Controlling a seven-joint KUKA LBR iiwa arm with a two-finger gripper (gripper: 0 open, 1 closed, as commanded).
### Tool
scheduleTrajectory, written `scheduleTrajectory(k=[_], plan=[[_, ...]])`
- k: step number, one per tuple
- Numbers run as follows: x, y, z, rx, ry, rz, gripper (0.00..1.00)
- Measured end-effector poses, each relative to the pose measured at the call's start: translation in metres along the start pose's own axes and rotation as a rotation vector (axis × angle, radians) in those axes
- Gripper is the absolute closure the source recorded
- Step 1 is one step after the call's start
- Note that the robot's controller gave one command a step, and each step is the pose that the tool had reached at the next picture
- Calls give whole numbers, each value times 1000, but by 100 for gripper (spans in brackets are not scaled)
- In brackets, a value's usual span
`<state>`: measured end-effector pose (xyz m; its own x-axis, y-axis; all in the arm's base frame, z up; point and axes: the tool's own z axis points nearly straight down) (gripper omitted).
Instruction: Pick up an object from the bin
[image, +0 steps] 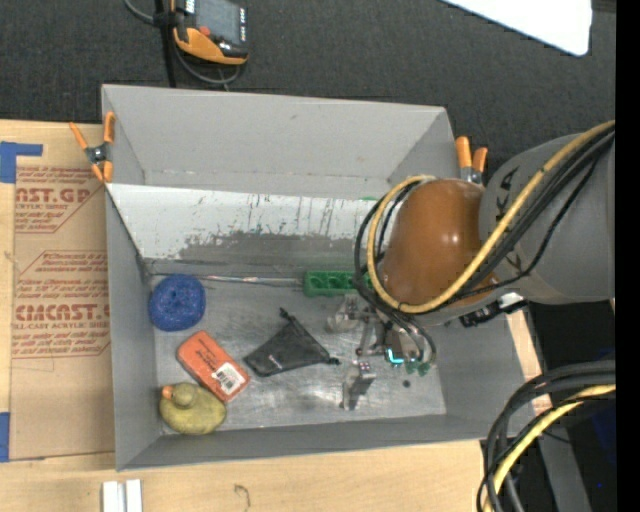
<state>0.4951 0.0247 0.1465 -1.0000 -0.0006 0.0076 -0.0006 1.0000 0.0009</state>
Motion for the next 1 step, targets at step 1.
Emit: scheduleTrajectory(k=[1], plan=[[-2, 0, -3, 0, -7, 0, 0]])
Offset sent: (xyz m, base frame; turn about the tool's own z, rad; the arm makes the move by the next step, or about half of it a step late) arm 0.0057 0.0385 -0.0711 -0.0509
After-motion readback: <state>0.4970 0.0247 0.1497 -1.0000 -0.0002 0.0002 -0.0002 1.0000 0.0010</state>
